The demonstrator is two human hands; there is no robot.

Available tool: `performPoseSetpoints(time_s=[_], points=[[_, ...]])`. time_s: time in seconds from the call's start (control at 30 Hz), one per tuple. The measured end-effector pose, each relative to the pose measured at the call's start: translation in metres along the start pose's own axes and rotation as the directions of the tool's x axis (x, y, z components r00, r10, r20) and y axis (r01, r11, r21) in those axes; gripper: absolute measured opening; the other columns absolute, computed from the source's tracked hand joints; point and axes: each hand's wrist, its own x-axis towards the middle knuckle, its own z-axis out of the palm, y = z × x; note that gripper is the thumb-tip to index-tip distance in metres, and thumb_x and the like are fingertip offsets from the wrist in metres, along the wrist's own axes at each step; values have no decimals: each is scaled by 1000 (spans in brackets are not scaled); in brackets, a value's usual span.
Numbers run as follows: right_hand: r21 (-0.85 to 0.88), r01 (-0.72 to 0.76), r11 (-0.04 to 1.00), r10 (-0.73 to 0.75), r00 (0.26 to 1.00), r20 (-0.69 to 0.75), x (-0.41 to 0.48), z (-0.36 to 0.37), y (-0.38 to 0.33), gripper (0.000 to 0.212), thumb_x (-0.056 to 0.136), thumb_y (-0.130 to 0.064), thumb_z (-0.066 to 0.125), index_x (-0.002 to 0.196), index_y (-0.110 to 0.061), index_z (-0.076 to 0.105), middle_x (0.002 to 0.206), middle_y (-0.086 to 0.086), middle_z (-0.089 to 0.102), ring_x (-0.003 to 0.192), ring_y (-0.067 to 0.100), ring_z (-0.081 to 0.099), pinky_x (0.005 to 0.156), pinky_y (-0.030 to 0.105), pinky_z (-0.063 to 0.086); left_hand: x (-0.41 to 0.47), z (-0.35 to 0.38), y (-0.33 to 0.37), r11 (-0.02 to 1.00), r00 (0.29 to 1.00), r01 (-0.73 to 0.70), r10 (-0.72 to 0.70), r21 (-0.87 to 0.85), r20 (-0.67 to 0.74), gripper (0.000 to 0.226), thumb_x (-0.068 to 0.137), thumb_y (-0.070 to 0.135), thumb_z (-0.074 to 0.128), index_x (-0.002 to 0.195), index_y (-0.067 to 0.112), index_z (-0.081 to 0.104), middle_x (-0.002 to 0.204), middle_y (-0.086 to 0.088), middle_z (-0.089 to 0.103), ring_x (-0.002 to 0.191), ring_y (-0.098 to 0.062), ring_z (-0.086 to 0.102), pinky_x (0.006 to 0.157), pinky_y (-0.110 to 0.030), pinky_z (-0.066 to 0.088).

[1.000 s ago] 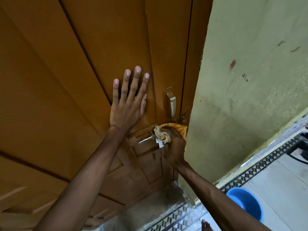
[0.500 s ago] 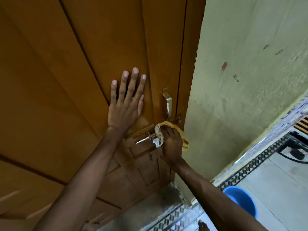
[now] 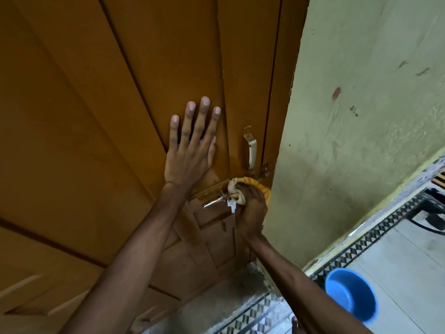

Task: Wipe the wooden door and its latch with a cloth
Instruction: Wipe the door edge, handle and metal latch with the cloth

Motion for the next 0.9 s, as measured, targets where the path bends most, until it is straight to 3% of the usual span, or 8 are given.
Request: performPoseSetpoints(time_s=[0.13, 0.27, 0.33, 0.4, 0.5, 0.63, 0.77, 0.9], points=[[121, 86, 989, -102, 986, 131, 6, -28, 0, 38, 75, 5, 71, 104, -17, 76, 107, -10, 72, 99, 1, 63, 96, 20, 49, 0, 0, -1, 1000, 1000, 2, -2, 10, -7, 58, 109, 39, 36, 162, 20, 20, 164, -8, 19, 150, -29, 20, 122, -49, 6], [-24, 23, 999, -25, 996, -83, 27, -48, 3, 38, 75, -2, 66, 109, -16, 74, 110, 0, 73, 99, 17, 62, 90, 30, 51, 0, 1, -1, 1000, 1000, 10, -9, 20, -7, 59, 108, 38, 37, 162, 21, 19, 164, -8, 18, 149, -30, 21, 122, -49, 5], [-158, 68, 985, -69, 998, -1, 23, -34, 1, 35, 81, -15, 55, 112, -12, 72, 111, 6, 72, 101, 26, 62, 89, 34, 52, 1, 0, 0, 1000, 1000, 11, -10, 17, -11, 61, 108, 39, 39, 162, 20, 17, 163, -8, 19, 149, -30, 21, 122, -49, 5], [-238, 126, 963, -102, 989, 112, 11, -19, 5, 37, 81, -17, 57, 115, -9, 72, 114, 7, 72, 104, 31, 63, 93, 37, 52, 0, 1, 1, 1000, 1000, 13, -13, 13, -4, 62, 107, 39, 40, 162, 20, 17, 163, -8, 19, 149, -30, 21, 122, -49, 5], [-151, 176, 973, -145, 969, 198, 19, -29, 16, 41, 79, -22, 58, 117, -11, 72, 118, 6, 71, 110, 29, 60, 100, 36, 46, 0, 1, 0, 999, 1000, 22, -22, 33, 1, 62, 108, 39, 39, 162, 20, 15, 163, -9, 20, 151, -29, 17, 122, -49, 4], [-109, 296, 949, -247, 912, 328, 42, -43, 20, 46, 68, 0, 65, 111, -12, 74, 113, 5, 73, 105, 31, 64, 93, 42, 52, 2, -1, 1, 999, 1000, 29, -29, 20, 10, 58, 108, 38, 40, 161, 21, 25, 163, -9, 31, 148, -31, 24, 122, -49, 6], [-61, 465, 883, -407, 825, 392, 31, -40, 7, 47, 63, 0, 71, 108, -10, 75, 110, 8, 74, 96, 34, 68, 84, 39, 56, 4, -5, 3, 999, 998, 47, -47, 10, 29, 56, 108, 38, 40, 160, 21, 28, 162, -10, 35, 148, -32, 25, 122, -49, 6], [-216, 570, 793, -429, 773, 467, 40, -52, 24, 66, 54, 7, 79, 117, -11, 71, 116, 7, 72, 97, 36, 66, 78, 43, 59, 6, -10, 1, 999, 998, 50, -50, -5, 48, 56, 108, 37, 43, 159, 21, 31, 161, -11, 35, 148, -34, 28, 123, -49, 7]])
